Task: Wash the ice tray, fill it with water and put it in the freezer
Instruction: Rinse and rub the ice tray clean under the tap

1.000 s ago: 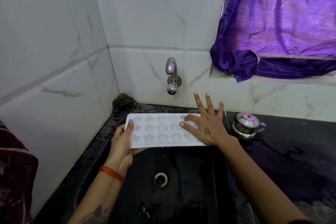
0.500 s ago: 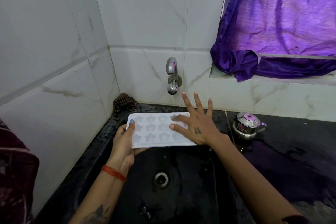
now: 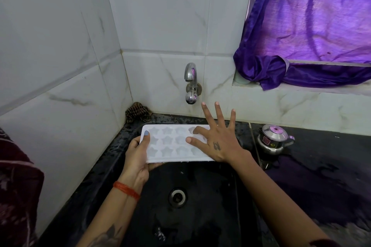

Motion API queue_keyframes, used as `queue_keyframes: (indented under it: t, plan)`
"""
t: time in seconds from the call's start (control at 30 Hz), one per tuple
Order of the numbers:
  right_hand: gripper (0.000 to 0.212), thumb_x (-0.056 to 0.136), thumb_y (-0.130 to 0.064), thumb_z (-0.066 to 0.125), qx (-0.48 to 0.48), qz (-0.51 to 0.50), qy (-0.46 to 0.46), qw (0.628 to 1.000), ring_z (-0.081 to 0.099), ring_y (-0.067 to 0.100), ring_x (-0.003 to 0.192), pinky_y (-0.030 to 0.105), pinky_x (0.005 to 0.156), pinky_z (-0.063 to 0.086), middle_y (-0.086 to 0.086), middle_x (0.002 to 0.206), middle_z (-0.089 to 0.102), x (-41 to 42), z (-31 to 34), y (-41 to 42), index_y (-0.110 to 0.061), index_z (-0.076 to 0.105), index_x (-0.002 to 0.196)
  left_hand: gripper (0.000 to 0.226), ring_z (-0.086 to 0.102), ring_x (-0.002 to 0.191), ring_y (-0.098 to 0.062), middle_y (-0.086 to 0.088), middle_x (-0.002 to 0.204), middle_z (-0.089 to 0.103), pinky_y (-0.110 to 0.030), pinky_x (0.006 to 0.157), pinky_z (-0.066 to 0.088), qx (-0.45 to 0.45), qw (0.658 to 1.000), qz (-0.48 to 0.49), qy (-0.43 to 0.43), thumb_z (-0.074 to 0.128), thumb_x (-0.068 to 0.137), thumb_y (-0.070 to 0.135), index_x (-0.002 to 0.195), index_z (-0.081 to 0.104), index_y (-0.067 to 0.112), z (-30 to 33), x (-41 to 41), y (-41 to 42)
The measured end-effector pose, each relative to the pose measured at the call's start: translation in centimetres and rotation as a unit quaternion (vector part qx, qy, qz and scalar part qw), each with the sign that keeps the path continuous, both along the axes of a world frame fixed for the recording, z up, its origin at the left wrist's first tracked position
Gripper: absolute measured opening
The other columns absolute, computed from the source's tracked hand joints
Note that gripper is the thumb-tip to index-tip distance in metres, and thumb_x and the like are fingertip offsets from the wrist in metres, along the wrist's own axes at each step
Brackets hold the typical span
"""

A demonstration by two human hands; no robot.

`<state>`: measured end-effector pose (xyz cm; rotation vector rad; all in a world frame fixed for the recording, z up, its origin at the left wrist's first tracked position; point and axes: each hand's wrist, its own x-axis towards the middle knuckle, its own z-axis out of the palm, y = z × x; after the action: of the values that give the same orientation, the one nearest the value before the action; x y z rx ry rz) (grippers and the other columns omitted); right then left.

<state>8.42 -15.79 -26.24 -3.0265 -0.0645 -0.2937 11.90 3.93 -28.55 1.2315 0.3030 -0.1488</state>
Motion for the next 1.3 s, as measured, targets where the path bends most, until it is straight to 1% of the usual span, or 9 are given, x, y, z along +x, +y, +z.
queue_keyframes:
  t: [0.23, 0.33, 0.47, 0.63, 0.73, 0.87, 1.03, 1.2, 1.3]
  plan:
    - [0.081, 0.068, -0.082, -0.001, 0.011, -0.003, 0.028, 1.000, -0.038, 0.026, 0.137, 0.064, 0.105, -0.023, -0.008, 0.148, -0.036, 0.11, -0.09, -0.06, -0.053, 0.046, 0.127, 0.015, 0.065, 0.081, -0.024, -0.005, 0.094, 0.066, -0.040, 0.048, 0.058, -0.001, 1.000, -0.002, 0.003, 0.056, 0.093, 0.035, 0.092, 0.052, 0.020, 0.01, 0.04, -0.02]
    - [0.082, 0.068, -0.086, 0.001, 0.032, 0.006, 0.033, 0.999, -0.038, 0.025, 0.137, 0.063, 0.105, -0.023, -0.009, 0.147, -0.037, 0.14, -0.20, -0.14, -0.052, 0.047, 0.127, 0.015, 0.065, 0.080, -0.023, -0.005, 0.093, 0.065, -0.041, 0.050, 0.058, 0.000, 1.000, -0.002, 0.003, 0.055, 0.093, 0.034, 0.091, 0.052, 0.020, 0.03, 0.04, -0.05]
    - [0.081, 0.069, -0.084, 0.004, 0.042, 0.019, 0.033, 0.998, -0.037, 0.024, 0.137, 0.063, 0.105, -0.023, -0.010, 0.146, -0.036, 0.06, -0.25, -0.04, -0.048, 0.050, 0.125, 0.015, 0.065, 0.081, -0.024, -0.006, 0.094, 0.066, -0.041, 0.052, 0.058, -0.002, 1.000, -0.001, 0.006, 0.056, 0.092, 0.034, 0.091, 0.053, 0.020, -0.04, 0.06, -0.08]
    - [0.077, 0.070, -0.079, 0.002, 0.020, 0.011, 0.013, 1.000, -0.034, 0.026, 0.139, 0.063, 0.105, -0.023, -0.009, 0.147, -0.035, -0.15, -0.29, -0.03, -0.047, 0.052, 0.119, 0.016, 0.064, 0.078, -0.022, -0.004, 0.091, 0.065, -0.035, 0.045, 0.056, 0.004, 1.000, 0.002, -0.002, 0.057, 0.092, 0.035, 0.088, 0.052, 0.020, -0.12, 0.03, -0.02]
    - [0.077, 0.071, -0.080, 0.001, 0.003, 0.001, 0.004, 1.000, -0.034, 0.027, 0.139, 0.064, 0.105, -0.021, -0.007, 0.149, -0.034, -0.04, -0.56, -0.02, -0.048, 0.052, 0.118, 0.015, 0.064, 0.078, -0.022, -0.004, 0.092, 0.065, -0.036, 0.048, 0.056, 0.003, 1.000, 0.000, 0.001, 0.056, 0.092, 0.035, 0.089, 0.052, 0.021, -0.07, -0.04, -0.02]
    - [0.076, 0.070, -0.080, 0.002, 0.015, 0.002, 0.014, 1.000, -0.036, 0.026, 0.138, 0.064, 0.105, -0.023, -0.008, 0.150, -0.034, 0.00, -0.70, -0.05, -0.051, 0.050, 0.122, 0.015, 0.065, 0.079, -0.023, -0.005, 0.094, 0.065, -0.039, 0.052, 0.058, 0.004, 1.000, 0.000, 0.004, 0.056, 0.092, 0.035, 0.090, 0.052, 0.021, -0.18, -0.13, 0.01]
    - [0.080, 0.068, -0.085, 0.004, 0.059, 0.015, 0.028, 0.998, -0.037, 0.024, 0.138, 0.063, 0.105, -0.024, -0.011, 0.148, -0.036, 0.05, -0.68, -0.21, -0.050, 0.050, 0.124, 0.015, 0.064, 0.079, -0.023, -0.005, 0.092, 0.065, -0.039, 0.047, 0.057, 0.002, 1.000, 0.000, 0.000, 0.056, 0.092, 0.034, 0.089, 0.053, 0.020, -0.07, -0.22, -0.05]
    - [0.078, 0.070, -0.083, 0.005, 0.064, 0.021, 0.015, 0.998, -0.035, 0.024, 0.139, 0.062, 0.105, -0.025, -0.008, 0.154, -0.029, -0.15, -0.69, -0.12, -0.047, 0.054, 0.119, 0.015, 0.065, 0.082, -0.024, -0.006, 0.095, 0.066, -0.042, 0.059, 0.057, 0.005, 1.000, 0.000, 0.001, 0.056, 0.092, 0.035, 0.093, 0.054, 0.020, -0.11, -0.24, -0.05]
    - [0.076, 0.071, -0.080, 0.004, 0.050, 0.019, 0.004, 0.999, -0.034, 0.025, 0.139, 0.063, 0.105, -0.024, -0.008, 0.153, -0.030, -0.24, -0.87, -0.11, -0.046, 0.054, 0.116, 0.015, 0.065, 0.080, -0.023, -0.005, 0.093, 0.066, -0.041, 0.058, 0.056, 0.007, 1.000, 0.001, -0.001, 0.056, 0.092, 0.035, 0.091, 0.054, 0.020, -0.21, -0.37, -0.10]
